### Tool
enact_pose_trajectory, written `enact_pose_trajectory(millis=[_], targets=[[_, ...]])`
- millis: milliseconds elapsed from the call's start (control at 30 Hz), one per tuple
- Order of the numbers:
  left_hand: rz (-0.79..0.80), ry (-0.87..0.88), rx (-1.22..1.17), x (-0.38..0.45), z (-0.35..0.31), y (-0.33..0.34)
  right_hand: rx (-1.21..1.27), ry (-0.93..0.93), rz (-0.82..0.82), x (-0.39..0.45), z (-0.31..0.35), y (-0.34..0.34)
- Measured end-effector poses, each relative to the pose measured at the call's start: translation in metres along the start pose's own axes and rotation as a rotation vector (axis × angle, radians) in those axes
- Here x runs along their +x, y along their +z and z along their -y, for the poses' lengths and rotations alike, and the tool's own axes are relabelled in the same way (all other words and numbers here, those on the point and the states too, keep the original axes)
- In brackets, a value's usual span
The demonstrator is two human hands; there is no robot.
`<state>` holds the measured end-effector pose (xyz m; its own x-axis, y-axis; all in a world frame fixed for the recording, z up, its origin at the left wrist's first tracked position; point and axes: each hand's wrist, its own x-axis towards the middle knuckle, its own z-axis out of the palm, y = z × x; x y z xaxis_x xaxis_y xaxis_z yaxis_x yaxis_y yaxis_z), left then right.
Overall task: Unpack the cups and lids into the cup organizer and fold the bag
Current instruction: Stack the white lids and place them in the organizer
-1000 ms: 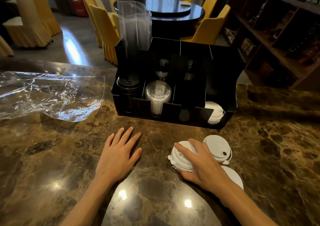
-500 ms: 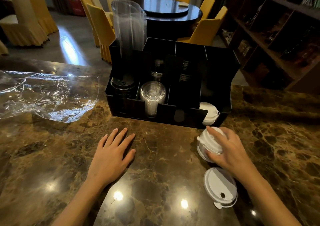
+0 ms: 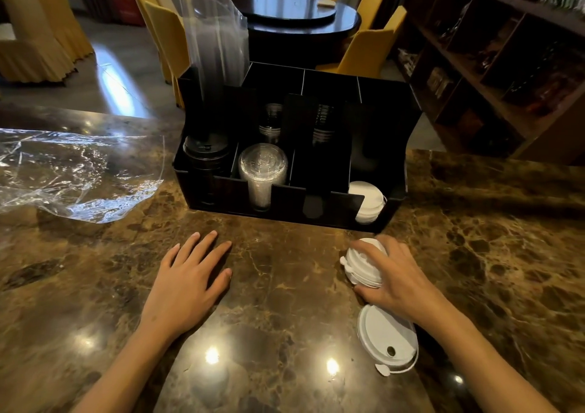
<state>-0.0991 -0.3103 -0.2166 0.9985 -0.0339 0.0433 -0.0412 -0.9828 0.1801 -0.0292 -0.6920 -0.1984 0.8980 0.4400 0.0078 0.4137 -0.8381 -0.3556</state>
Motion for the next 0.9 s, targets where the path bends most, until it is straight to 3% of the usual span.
enact_pose_trajectory(millis=[300, 567, 767, 900], targets=[[0.006, -0.003, -0.010, 0.000, 0.000, -0.001, 0.282, 0.019, -0.127, -0.039, 0.001, -0.029], [0.010, -0.014, -0.022, 0.001, -0.003, -0.003, 0.183, -0.129, 0.102, -0.097, 0.010, -0.011], [0.011, -0.014, -0.014, 0.000, -0.003, -0.002, 0.135, -0.058, 0.148, -0.104, 0.000, 0.001], [0.003, -0.013, -0.018, 0.000, -0.002, 0.000, 0.228, -0.097, 0.053, -0.102, 0.005, 0.003]])
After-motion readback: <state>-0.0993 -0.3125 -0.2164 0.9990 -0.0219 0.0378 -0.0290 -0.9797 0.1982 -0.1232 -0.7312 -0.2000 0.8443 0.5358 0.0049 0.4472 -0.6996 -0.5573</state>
